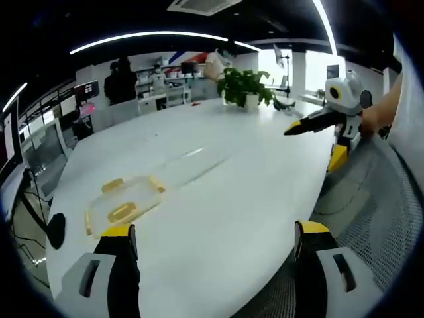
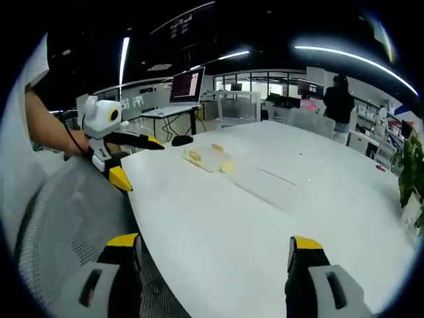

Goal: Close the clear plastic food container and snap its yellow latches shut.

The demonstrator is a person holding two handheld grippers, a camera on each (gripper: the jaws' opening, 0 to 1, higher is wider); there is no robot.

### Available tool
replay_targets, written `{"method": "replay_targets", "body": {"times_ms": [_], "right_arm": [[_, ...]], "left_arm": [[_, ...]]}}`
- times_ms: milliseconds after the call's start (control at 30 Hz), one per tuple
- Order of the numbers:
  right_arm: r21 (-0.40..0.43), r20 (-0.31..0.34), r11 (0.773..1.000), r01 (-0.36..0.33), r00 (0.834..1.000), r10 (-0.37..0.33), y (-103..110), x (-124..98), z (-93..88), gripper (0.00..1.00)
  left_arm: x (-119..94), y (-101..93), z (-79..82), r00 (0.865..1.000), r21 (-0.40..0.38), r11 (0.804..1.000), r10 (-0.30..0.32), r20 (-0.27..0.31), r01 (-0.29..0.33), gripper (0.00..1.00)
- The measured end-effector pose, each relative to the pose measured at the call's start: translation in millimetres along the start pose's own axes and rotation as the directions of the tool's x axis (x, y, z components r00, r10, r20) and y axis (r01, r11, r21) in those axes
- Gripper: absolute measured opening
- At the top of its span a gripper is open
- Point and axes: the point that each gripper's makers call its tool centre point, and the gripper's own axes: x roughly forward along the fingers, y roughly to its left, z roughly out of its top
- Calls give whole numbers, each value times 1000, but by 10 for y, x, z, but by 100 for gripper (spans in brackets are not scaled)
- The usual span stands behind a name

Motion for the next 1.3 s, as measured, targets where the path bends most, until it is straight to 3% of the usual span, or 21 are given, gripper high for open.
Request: {"method": "replay_targets", "body": {"times_ms": [1033,1300], "right_arm": [[-9,0,1000,5,1000,-5,-2,-7,15,91],[-48,-15,999,0,1000,0,42,1,17,91]], "left_arm": [[-4,-18,-8,1000,8,1000,-5,-8,5,96],[10,-81,-24,999,53,998,-22,-30,23,95]]}}
